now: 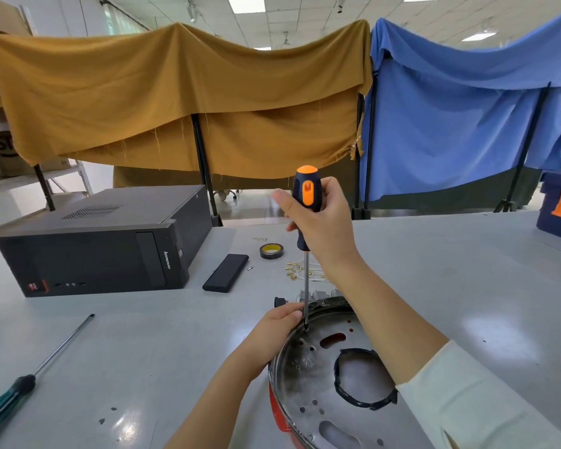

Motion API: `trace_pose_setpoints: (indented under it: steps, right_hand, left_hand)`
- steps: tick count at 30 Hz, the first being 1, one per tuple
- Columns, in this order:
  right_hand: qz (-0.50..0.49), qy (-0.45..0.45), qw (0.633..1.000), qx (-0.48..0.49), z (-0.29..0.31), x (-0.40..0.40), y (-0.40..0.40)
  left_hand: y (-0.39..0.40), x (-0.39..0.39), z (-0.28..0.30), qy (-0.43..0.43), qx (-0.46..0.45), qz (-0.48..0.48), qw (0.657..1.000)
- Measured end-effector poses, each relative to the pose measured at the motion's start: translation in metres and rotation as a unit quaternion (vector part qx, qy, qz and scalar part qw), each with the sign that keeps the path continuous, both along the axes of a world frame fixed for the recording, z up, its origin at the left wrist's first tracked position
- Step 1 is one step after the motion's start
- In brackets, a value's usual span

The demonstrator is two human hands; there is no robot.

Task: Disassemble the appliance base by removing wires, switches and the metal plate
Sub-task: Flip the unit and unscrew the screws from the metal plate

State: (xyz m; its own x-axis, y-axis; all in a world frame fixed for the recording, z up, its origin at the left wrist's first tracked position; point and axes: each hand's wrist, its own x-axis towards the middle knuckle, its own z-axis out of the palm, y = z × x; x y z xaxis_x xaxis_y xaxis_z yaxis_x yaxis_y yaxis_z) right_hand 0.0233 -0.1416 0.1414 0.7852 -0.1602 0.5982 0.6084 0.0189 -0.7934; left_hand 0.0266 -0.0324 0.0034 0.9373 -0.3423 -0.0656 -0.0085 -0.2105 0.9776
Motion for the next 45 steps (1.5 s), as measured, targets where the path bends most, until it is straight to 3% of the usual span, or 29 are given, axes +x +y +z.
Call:
trace_pose_setpoints:
  steps: [5, 10, 18, 24, 33, 39, 45]
  right_hand:
    - [-0.015, 0.019, 1.000, 0.005, 0.000, -0.001, -0.006]
    - [0.182, 0.001, 0.983, 0.013, -0.001, -0.002, -0.009]
    - [0.091, -0.048, 0.993, 0.065, -0.012, 0.000, -0.007]
    - [0.147, -0.036, 0.986, 0.066, -0.010, -0.001, -0.006]
    - [0.042, -0.037, 0.997, 0.045, -0.018, -0.003, -0.002]
    - [0.107, -0.039, 0.992, 0.059, -0.016, -0.005, 0.000]
    - [0.094, -0.050, 0.993, 0.046, -0.018, -0.004, -0.004]
  left_hand:
    - [0.000, 0.000, 0.000, 0.001, -0.001, 0.003, 1.000]
    - [0.000, -0.002, 0.001, 0.005, 0.003, 0.007, 1.000]
    - [0.001, -0.002, 0.002, 0.004, 0.002, 0.001, 1.000]
    - [0.000, -0.002, 0.001, 0.006, 0.002, 0.006, 1.000]
    - [0.000, -0.002, 0.001, 0.012, 0.007, 0.017, 1.000]
    - [-0.001, -0.004, 0.002, 0.011, 0.007, 0.012, 1.000]
    - [-0.001, -0.005, 0.003, 0.007, 0.007, 0.015, 1.000]
